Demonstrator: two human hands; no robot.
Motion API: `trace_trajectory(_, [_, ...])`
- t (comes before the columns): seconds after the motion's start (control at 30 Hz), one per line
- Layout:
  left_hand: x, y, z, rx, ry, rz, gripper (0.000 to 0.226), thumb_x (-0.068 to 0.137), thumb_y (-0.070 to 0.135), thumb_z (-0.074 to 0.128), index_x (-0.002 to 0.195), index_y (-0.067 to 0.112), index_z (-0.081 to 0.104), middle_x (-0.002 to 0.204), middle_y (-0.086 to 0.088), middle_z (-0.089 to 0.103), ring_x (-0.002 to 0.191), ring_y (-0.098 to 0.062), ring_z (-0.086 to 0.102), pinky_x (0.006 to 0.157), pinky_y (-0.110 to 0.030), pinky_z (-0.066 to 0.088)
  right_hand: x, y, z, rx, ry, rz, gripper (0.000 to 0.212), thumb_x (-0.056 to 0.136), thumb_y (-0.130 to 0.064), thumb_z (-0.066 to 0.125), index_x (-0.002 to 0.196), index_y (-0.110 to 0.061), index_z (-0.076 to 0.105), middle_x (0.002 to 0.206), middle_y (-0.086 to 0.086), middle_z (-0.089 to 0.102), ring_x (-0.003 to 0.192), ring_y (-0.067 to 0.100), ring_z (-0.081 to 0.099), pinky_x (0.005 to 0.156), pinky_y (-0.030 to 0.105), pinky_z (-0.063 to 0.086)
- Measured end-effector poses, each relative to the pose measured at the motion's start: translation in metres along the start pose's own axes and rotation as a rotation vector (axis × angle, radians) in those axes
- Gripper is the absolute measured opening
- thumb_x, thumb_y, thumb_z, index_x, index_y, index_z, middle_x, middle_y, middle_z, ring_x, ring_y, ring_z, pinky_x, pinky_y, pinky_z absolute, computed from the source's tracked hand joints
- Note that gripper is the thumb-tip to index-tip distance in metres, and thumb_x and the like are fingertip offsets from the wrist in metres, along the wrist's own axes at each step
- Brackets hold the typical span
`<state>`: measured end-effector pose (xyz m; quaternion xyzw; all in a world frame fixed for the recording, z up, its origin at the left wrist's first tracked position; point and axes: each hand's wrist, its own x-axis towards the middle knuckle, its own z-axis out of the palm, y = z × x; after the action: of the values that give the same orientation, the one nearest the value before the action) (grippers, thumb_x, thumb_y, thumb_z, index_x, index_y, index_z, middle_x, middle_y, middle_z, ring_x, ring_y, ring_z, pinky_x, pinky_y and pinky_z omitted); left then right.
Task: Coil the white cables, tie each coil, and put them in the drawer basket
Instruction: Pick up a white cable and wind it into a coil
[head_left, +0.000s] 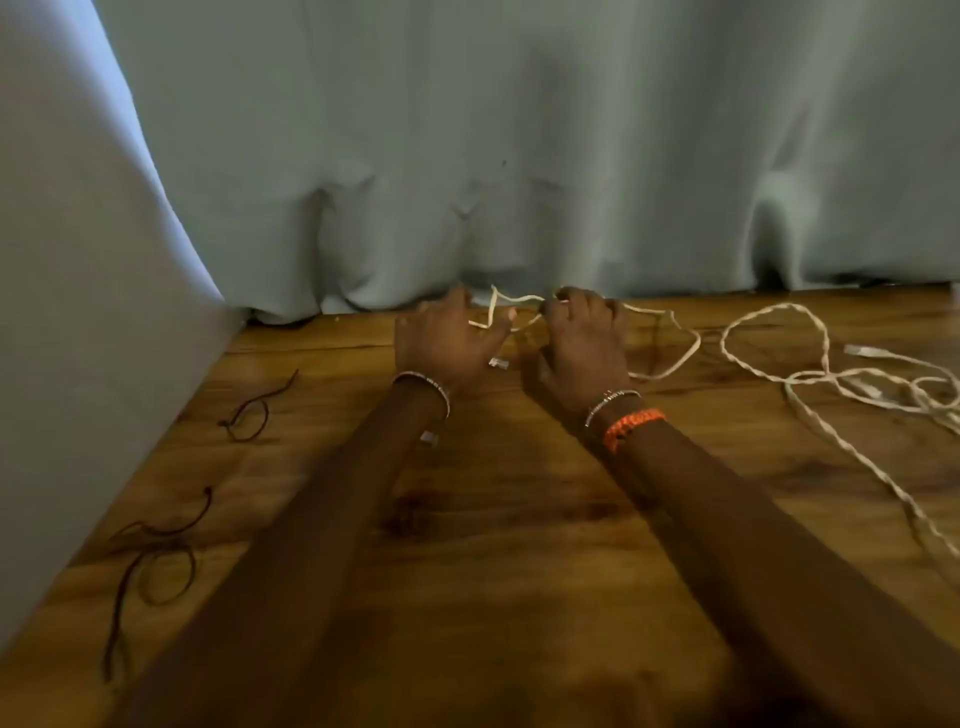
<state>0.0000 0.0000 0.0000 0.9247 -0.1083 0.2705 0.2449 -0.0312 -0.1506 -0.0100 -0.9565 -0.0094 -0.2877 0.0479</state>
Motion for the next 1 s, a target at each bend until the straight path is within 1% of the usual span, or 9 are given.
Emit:
trace_trajectory(0.13, [0.0,-0.011,0.013,-0.012,0.012,0.068,0.025,0.086,0.037,0.052,0.098,0.02,0.065,0.094,-0.007,0.07,0.094,-0.031,0.063,0.077,-0.035,0.048,0.001,-0.022,0.017,-0.06,0.12,-0.189,0.058,0.07,-0.021,0.063,0.126,-0.014,0.048,0.117,0.007,0.056,0.114,0.029,0.049,0.105,0.05,0.022])
trace_trajectory(0.33, [-0.01,-0.015,-0.015,-0.353,0.149,0.054,0.019,0.089,0.022,0.053,0.091,0.017,0.071,0.082,-0.009,0.072,0.082,-0.028,0.067,0.073,-0.042,0.054,-0.023,-0.034,0.004,-0.074,0.354,-0.236,0.072,0.072,-0.009,0.064,0.14,-0.009,0.04,0.141,0.011,0.047,0.134,0.029,0.039,0.109,0.049,0.008])
trace_trajectory(0.5, [-0.052,0.007,-0.084,-0.344,0.086,0.291,0.018,0.088,0.017,0.06,0.099,0.014,0.074,0.087,-0.007,0.074,0.083,-0.017,0.068,0.079,-0.034,0.054,-0.059,-0.056,-0.055,0.094,0.399,-0.311,0.063,0.085,0.009,0.045,0.145,-0.005,0.031,0.153,0.014,0.029,0.143,0.027,0.024,0.116,0.034,0.011])
trace_trajectory(0.57, [-0.08,0.011,-0.1,-0.392,0.055,0.381,0.018,0.086,0.02,0.064,0.098,0.011,0.074,0.085,-0.007,0.074,0.08,-0.013,0.068,0.077,-0.031,0.053,-0.077,-0.062,-0.072,0.156,0.412,-0.33,0.046,0.086,0.004,0.047,0.131,-0.003,0.052,0.134,0.02,0.052,0.127,0.036,0.046,0.109,0.041,0.03])
trace_trajectory(0.6, [-0.093,0.011,-0.106,-0.388,0.053,0.396,0.02,0.084,0.026,0.066,0.095,0.012,0.075,0.083,-0.007,0.074,0.079,-0.013,0.068,0.073,-0.029,0.052,-0.086,-0.064,-0.078,0.188,0.443,-0.345,0.034,0.084,0.0,0.05,0.116,-0.002,0.062,0.114,0.021,0.063,0.108,0.039,0.057,0.094,0.044,0.042])
trace_trajectory(0.63, [-0.103,0.01,-0.109,-0.365,0.066,0.405,0.024,0.083,0.033,0.065,0.091,0.013,0.075,0.08,-0.007,0.073,0.078,-0.015,0.067,0.07,-0.029,0.048,-0.094,-0.065,-0.083,0.209,0.466,-0.357,0.023,0.081,-0.003,0.054,0.101,-0.003,0.067,0.095,0.018,0.066,0.091,0.039,0.061,0.078,0.042,0.046])
trace_trajectory(0.7, [-0.119,0.003,-0.116,-0.248,0.102,0.44,0.036,0.081,0.047,0.057,0.081,0.014,0.072,0.073,-0.007,0.07,0.074,-0.02,0.062,0.067,-0.033,0.041,-0.111,-0.059,-0.092,0.244,0.512,-0.357,0.012,0.077,-0.004,0.061,0.086,-0.007,0.069,0.078,0.012,0.066,0.075,0.035,0.061,0.066,0.037,0.045])
trace_trajectory(0.87, [-0.141,-0.012,-0.134,0.033,0.249,0.531,0.046,0.088,0.042,0.034,0.075,0.011,0.065,0.07,-0.01,0.065,0.072,-0.031,0.059,0.076,-0.036,0.041,-0.13,-0.037,-0.116,0.518,0.6,-0.162,0.016,0.088,-0.013,0.059,0.094,-0.007,0.073,0.086,0.011,0.072,0.079,0.028,0.065,0.071,0.036,0.05])
trace_trajectory(1.0, [-0.139,-0.026,-0.134,0.293,0.311,0.454,0.026,0.093,0.026,0.05,0.076,0.011,0.062,0.073,-0.012,0.064,0.079,-0.032,0.058,0.103,-0.04,0.032,-0.127,-0.024,-0.117,0.58,0.596,-0.023,0.017,0.09,-0.013,0.06,0.098,-0.006,0.073,0.091,0.012,0.071,0.083,0.025,0.064,0.072,0.03,0.047])
